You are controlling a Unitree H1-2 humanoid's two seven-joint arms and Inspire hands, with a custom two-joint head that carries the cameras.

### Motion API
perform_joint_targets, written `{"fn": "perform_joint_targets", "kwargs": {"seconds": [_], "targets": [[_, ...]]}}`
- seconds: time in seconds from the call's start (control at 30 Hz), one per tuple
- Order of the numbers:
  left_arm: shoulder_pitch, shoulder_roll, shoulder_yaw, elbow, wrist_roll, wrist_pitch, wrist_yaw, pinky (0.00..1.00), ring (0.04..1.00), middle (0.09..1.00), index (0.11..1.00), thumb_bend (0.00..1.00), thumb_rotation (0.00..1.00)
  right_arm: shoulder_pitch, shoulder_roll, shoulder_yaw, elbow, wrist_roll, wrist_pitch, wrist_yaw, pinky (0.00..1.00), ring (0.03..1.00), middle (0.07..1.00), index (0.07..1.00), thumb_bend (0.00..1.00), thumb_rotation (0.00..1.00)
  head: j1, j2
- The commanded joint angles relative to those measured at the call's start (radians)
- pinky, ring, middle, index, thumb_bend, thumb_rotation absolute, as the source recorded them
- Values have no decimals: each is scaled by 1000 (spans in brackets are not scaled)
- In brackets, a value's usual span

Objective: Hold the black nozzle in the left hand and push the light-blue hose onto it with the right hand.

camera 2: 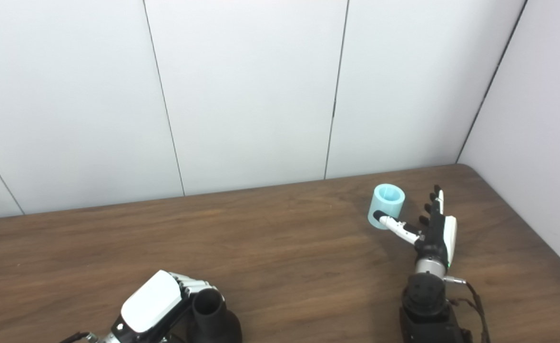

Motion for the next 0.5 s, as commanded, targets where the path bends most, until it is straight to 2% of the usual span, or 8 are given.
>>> {"fn": "perform_joint_targets", "kwargs": {"seconds": [0.0,0.27,0.47], "targets": [[59,-12,-30,13,-24,-20,10,333,412,529,475,500,0,-35,-11,9,6,20,2,30,836,907,938,939,944,167,1,3],[58,-7,-29,12,-15,-19,-10,339,413,527,472,500,0,-32,-39,56,24,31,7,89,869,922,936,944,955,222,0,2],[57,-4,-33,21,-12,-19,-6,337,409,528,477,500,0,-35,-44,83,24,17,15,94,824,891,904,913,1000,257,2,4]]}}
